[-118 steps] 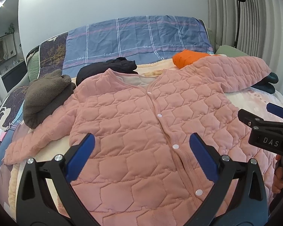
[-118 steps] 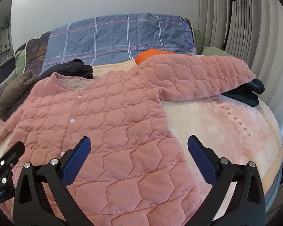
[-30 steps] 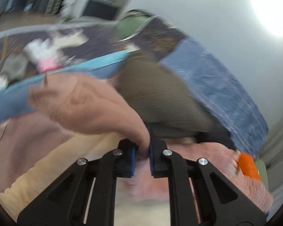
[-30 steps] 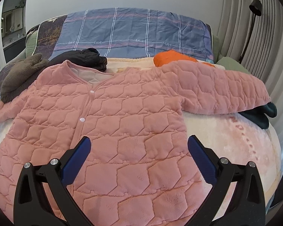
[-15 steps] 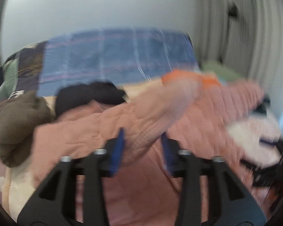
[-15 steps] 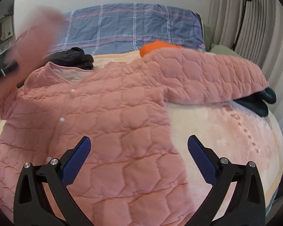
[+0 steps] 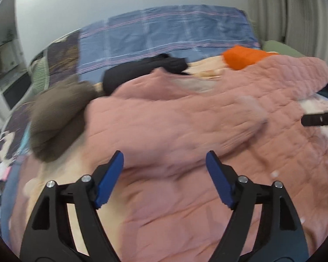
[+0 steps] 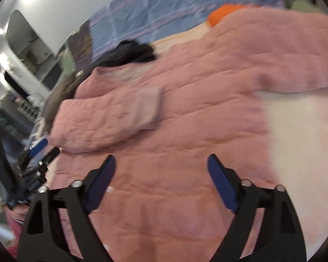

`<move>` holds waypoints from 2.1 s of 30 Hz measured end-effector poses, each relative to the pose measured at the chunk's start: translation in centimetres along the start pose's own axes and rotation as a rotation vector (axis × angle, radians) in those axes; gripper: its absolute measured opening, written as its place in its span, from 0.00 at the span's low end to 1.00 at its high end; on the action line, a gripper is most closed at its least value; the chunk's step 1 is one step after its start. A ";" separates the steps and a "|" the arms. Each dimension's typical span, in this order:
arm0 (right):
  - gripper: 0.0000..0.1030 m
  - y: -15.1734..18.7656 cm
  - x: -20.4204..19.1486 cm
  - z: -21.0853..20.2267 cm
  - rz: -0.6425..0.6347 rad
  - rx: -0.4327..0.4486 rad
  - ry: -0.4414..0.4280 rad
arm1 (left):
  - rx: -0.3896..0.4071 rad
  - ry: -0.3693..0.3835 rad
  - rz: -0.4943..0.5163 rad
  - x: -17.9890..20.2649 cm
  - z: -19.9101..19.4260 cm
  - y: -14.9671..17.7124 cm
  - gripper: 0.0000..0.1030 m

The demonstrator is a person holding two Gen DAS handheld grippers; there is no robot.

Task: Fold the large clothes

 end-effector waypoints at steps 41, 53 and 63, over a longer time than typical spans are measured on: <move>0.32 -7.0 0.1 0.5 -0.053 0.264 0.094 | 0.001 -0.025 -0.156 -6.0 3.4 -2.6 0.19; 0.38 -4.5 2.8 7.1 -0.089 0.152 0.130 | -0.099 0.009 0.020 1.6 11.1 0.4 0.38; 0.34 -6.8 10.8 -8.1 0.066 0.533 0.200 | -0.073 0.017 0.003 1.1 10.9 0.7 0.37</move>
Point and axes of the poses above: each gripper's, at about its wrist camera, not at the fingertips, and z roughly the way its jaws point, x to its right, y to its underside, the point moved 1 cm from there along z, roughly the way its jaws point, and after that the axes turned 5 degrees about x, right-handed, at the moved point
